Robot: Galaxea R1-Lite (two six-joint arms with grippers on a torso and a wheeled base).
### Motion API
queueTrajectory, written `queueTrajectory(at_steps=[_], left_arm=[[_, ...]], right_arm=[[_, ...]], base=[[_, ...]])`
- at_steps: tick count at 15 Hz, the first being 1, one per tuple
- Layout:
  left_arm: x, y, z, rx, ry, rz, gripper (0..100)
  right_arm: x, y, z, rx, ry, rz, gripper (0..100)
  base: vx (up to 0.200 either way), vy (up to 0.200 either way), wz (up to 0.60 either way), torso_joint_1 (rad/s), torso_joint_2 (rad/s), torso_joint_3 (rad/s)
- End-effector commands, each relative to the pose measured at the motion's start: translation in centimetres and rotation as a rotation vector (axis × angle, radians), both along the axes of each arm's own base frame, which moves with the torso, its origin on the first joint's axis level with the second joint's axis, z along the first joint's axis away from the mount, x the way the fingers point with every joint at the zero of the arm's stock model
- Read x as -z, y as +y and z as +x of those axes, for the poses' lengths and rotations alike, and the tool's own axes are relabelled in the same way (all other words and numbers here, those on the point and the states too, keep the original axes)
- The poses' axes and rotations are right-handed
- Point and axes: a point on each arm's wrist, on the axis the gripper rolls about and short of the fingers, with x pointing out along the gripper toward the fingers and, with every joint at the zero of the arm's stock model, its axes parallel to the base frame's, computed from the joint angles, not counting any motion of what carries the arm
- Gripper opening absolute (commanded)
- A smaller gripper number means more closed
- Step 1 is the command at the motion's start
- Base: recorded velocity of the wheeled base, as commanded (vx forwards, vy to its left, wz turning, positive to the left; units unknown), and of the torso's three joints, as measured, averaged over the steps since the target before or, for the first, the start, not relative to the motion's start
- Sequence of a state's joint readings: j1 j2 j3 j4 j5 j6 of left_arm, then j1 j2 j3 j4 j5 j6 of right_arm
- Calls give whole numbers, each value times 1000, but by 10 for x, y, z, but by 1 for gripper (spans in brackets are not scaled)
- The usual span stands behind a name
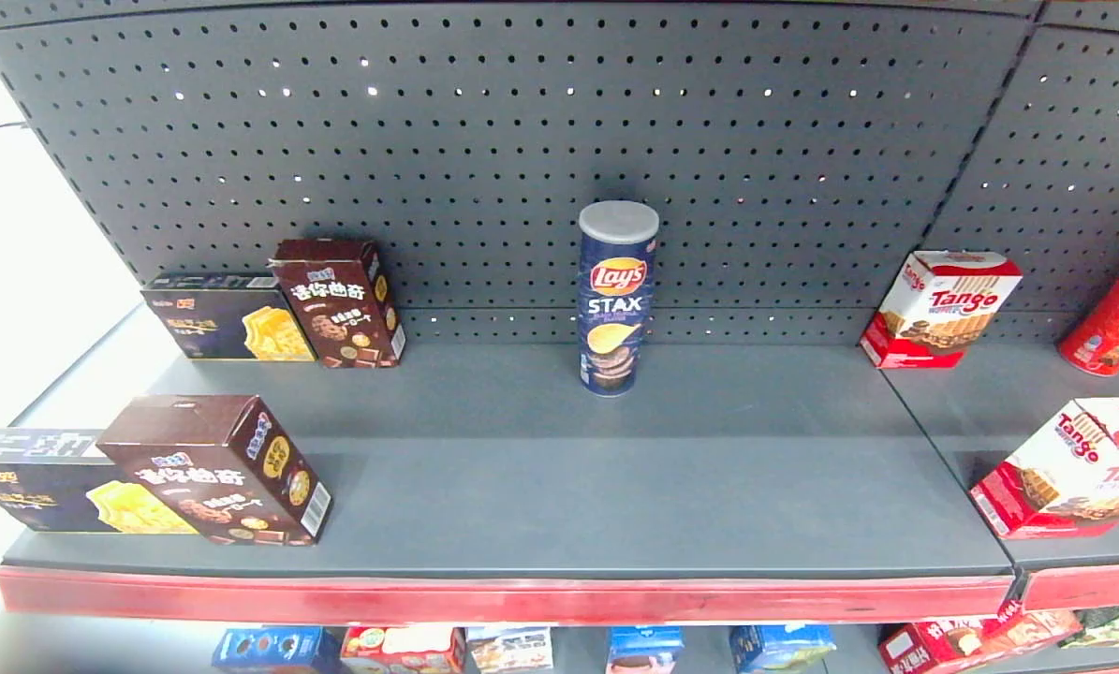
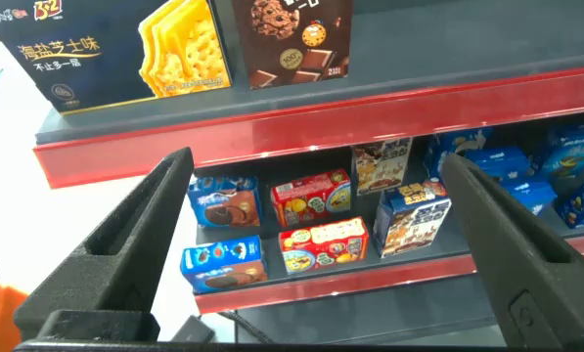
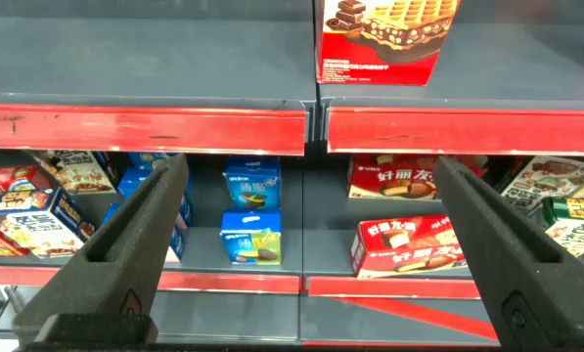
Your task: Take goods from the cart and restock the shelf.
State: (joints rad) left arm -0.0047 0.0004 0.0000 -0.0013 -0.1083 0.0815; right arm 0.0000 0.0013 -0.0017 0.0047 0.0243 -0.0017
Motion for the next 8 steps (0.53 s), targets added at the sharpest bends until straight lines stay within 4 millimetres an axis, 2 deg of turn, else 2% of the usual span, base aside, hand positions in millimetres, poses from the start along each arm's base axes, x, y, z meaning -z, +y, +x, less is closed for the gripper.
queueTrajectory(at_steps=[1,8], left_arm=[[0,0,0,1,-1,0,100],[0,0,0,-1,1,1,100]], right_arm=[[0,0,0,-2,0,-1,100],[0,0,0,0,0,0,100]], base=[[0,0,0,0,0,0],[0,0,0,0,0,0]])
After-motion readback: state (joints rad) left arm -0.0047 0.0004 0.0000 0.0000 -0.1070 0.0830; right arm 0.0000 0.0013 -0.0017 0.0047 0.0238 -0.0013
